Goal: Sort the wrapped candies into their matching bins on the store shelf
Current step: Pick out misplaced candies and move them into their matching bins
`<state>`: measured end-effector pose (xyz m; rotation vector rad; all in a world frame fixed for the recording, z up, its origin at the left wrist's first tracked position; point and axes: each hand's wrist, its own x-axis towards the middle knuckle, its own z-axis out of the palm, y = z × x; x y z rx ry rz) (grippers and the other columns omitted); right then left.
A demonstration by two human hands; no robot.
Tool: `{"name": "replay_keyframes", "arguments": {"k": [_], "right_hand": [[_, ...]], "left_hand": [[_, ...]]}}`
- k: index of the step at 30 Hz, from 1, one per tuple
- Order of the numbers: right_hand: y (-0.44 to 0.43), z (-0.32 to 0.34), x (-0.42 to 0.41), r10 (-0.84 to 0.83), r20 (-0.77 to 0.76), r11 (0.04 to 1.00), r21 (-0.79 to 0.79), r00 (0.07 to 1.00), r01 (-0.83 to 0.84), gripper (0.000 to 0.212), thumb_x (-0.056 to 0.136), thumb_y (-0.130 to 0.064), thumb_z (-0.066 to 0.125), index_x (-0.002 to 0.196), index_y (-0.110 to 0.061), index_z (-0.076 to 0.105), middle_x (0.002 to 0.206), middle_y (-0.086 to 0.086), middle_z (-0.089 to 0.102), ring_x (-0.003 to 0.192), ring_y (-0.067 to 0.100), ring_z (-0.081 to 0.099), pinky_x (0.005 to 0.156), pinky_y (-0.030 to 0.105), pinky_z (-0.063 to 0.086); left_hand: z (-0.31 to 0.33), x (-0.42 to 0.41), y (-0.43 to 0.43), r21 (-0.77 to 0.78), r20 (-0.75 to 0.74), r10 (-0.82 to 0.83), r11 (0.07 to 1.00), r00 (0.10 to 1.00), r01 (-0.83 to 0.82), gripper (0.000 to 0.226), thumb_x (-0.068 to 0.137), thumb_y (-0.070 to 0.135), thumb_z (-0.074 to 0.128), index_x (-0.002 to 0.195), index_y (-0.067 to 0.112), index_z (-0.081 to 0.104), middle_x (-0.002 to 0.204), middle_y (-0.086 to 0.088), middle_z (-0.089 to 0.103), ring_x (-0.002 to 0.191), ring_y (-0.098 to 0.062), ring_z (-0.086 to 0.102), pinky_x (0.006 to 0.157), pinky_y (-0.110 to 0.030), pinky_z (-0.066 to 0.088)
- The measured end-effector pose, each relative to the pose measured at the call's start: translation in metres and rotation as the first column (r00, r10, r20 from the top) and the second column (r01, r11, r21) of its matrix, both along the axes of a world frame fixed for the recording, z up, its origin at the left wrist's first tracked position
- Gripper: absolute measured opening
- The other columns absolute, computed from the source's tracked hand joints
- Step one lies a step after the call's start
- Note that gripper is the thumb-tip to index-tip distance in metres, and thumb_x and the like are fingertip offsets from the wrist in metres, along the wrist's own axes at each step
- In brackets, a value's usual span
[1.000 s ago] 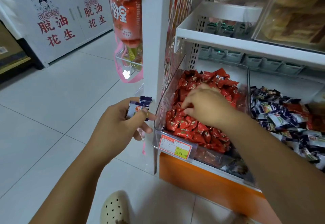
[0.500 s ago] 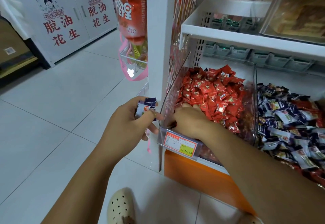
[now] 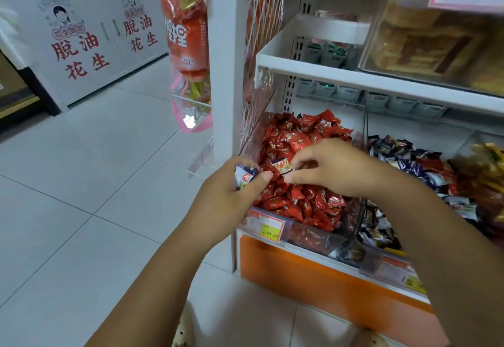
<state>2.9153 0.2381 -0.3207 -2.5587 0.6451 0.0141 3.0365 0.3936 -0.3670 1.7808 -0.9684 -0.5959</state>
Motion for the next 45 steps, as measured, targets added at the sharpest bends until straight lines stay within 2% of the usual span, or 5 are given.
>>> {"name": "replay_keyframes", "arguments": {"k": [15, 20, 25, 33, 45], "right_hand": [[-0.008, -0.006, -0.009, -0.003, -0.569, 0.981, -0.162, 0.822, -0.108, 0.070, 0.080, -0.032, 0.075, 0.141, -0.034, 0.042, 0.138, -0.001, 0.051, 0.118, 0.019, 0.050, 0.091, 0.028, 0.042], [-0.002, -0.053, 0.017, 0.059, -0.733, 0.974, -0.107, 0.678, -0.201, 0.110, 0.077, -0.027, 0.079, 0.150, -0.038, -0.002, 0.145, 0.020, 0.027, 0.092, 0.026, 0.055, 0.054, 0.026, 0.039], [-0.031, -0.039, 0.028, 0.109, -0.528, 0.989, -0.028, 0.842, -0.146, 0.067, 0.084, -0.012, 0.069, 0.142, -0.024, 0.036, 0.078, -0.003, 0.049, 0.059, 0.010, 0.044, 0.048, 0.022, 0.035], [-0.053, 0.007, 0.044, -0.074, -0.188, 0.929, 0.343, 0.979, 0.136, 0.080, 0.073, -0.029, 0.081, 0.141, -0.039, 0.038, 0.126, -0.004, 0.050, 0.097, 0.019, 0.064, 0.083, 0.036, 0.055], [-0.043, -0.026, 0.023, 0.026, -0.380, 1.000, 0.001, 0.924, -0.028, 0.029, 0.082, -0.023, 0.074, 0.108, -0.018, 0.063, 0.086, -0.001, 0.067, 0.077, 0.018, 0.064, 0.067, 0.028, 0.051]], "left_hand": [[-0.004, 0.000, -0.012, 0.067, 0.143, 0.016, 0.997, 0.990, -0.026, 0.021, 0.093, 0.047, 0.049, 0.089, 0.029, 0.059, 0.071, 0.009, 0.064, 0.056, 0.002, 0.059, 0.056, -0.015, 0.043], [-0.010, 0.007, -0.006, 0.212, 0.198, -0.015, 0.977, 0.980, -0.028, 0.023, 0.096, 0.046, 0.042, 0.099, 0.026, 0.053, 0.083, 0.007, 0.064, 0.073, -0.009, 0.063, 0.048, -0.009, 0.038], [-0.010, 0.009, -0.003, 0.195, 0.194, -0.015, 0.981, 0.981, -0.023, 0.013, 0.096, 0.040, 0.046, 0.095, 0.028, 0.050, 0.073, 0.007, 0.062, 0.056, -0.005, 0.058, 0.041, -0.010, 0.033], [-0.013, 0.012, -0.003, 0.183, 0.155, -0.034, 0.983, 0.987, 0.005, 0.010, 0.095, 0.043, 0.048, 0.096, 0.034, 0.053, 0.087, 0.008, 0.068, 0.074, -0.013, 0.070, 0.051, -0.014, 0.041], [-0.011, 0.013, 0.003, 0.135, 0.109, -0.012, 0.991, 0.994, -0.002, 0.005, 0.094, 0.034, 0.054, 0.094, 0.034, 0.059, 0.088, 0.012, 0.068, 0.078, -0.013, 0.069, 0.068, -0.022, 0.054]]}}
